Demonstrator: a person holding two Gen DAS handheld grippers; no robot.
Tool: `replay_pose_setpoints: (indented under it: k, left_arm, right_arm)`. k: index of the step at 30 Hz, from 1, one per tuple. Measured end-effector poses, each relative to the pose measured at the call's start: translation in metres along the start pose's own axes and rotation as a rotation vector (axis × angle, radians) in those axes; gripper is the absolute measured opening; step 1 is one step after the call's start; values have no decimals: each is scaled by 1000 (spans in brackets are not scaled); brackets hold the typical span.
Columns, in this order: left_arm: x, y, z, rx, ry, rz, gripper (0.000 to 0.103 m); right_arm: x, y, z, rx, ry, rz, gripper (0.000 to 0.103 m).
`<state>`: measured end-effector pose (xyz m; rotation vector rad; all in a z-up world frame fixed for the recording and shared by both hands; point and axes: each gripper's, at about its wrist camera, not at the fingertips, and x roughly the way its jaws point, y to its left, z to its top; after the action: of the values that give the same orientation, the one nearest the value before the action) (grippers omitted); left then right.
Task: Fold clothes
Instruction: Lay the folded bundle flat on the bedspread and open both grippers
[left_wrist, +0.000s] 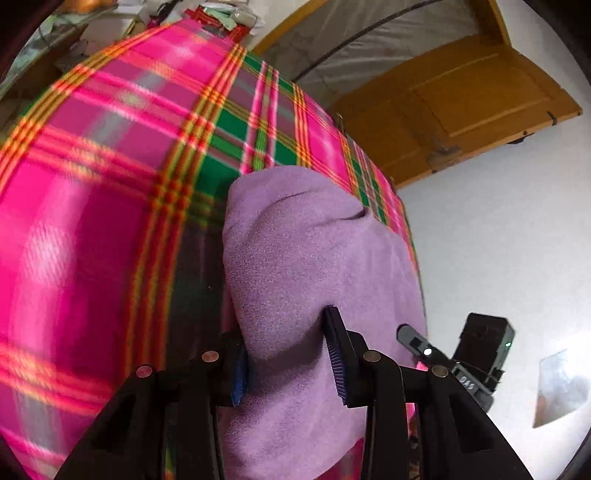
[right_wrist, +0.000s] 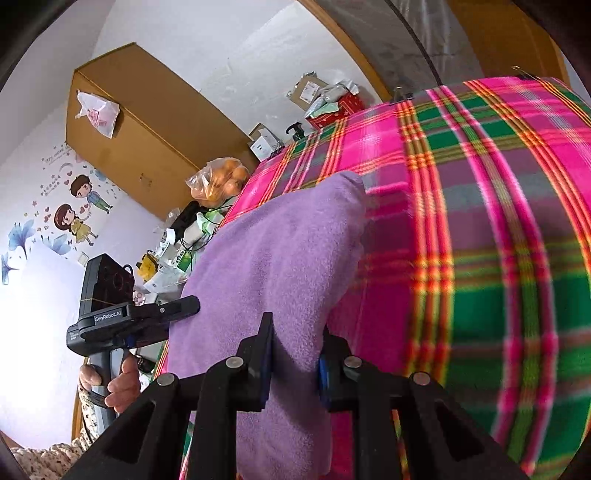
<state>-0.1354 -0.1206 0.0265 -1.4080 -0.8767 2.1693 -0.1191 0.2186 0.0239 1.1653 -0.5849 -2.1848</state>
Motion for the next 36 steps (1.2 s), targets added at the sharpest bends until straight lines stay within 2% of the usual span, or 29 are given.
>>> replay_pose_setpoints:
  k: [9, 12, 19, 26, 28, 32, 36]
  left_arm:
    - [1, 14, 42, 17, -40, 57, 38]
    - [1, 21, 51, 9, -46, 54, 38]
    - [14, 30, 66, 8, -52, 73, 38]
    - [15, 31, 61, 46, -61, 100, 48]
    - [11, 33, 56, 50, -69, 121, 55]
    - [4, 32, 46, 49, -80, 137, 56]
    - [-6, 31, 32, 42, -109, 161, 55]
  right_arm:
    - [30, 4, 31, -9, -11, -1, 20]
    - [39, 3, 40, -10, -13, -10, 20]
    - [53, -12, 39, 14, 4, -30, 20]
    - [57, -18, 36, 7, -6, -58, 28]
    - [57, -15, 33, -10, -11, -90, 30]
    - [51, -10, 28, -17, -14, -118, 32]
    - [43, 7, 14, -92, -29, -197, 33]
